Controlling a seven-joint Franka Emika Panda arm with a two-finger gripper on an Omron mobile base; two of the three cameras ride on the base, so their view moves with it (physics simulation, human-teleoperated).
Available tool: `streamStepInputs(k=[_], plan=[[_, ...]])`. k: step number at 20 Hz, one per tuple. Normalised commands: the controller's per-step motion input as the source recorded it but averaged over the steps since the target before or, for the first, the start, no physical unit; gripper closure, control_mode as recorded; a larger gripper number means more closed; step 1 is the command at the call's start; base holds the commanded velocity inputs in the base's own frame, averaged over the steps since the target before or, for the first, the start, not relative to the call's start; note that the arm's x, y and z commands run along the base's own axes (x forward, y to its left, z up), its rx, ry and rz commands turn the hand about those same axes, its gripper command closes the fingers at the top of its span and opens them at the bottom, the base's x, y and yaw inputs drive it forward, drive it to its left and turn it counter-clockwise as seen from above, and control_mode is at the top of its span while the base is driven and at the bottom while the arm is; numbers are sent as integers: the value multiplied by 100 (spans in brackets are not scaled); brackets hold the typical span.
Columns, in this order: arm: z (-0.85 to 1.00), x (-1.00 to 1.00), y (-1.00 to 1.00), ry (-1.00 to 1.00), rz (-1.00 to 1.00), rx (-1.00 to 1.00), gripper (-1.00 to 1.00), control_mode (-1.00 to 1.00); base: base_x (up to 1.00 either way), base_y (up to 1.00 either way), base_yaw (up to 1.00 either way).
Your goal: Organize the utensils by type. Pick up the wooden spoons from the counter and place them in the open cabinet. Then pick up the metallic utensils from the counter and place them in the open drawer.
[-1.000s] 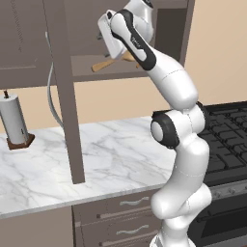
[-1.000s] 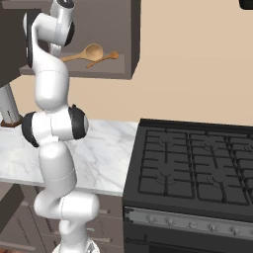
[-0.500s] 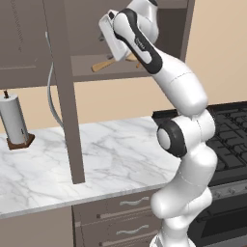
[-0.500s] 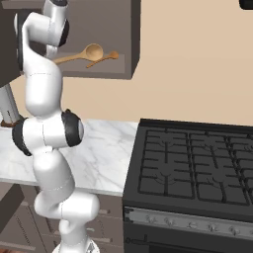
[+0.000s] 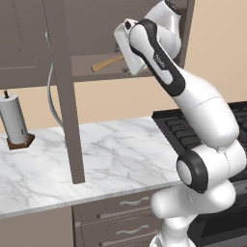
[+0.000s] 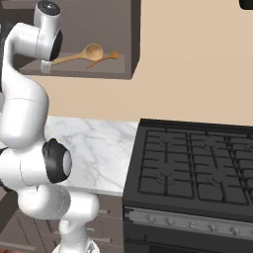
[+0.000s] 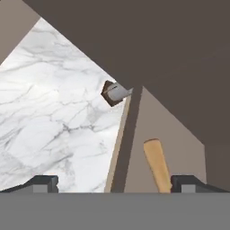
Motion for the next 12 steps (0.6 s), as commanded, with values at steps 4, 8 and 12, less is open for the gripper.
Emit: streamStepInputs(k=[4, 8, 12], plan=[[-23, -87, -52, 15, -11, 0, -100, -100, 0, 0, 0], [-28, -90, -52, 15, -4, 0, -100, -100, 0, 0, 0], [-31, -73, -56, 12, -1, -1, -100, -100, 0, 0, 0]])
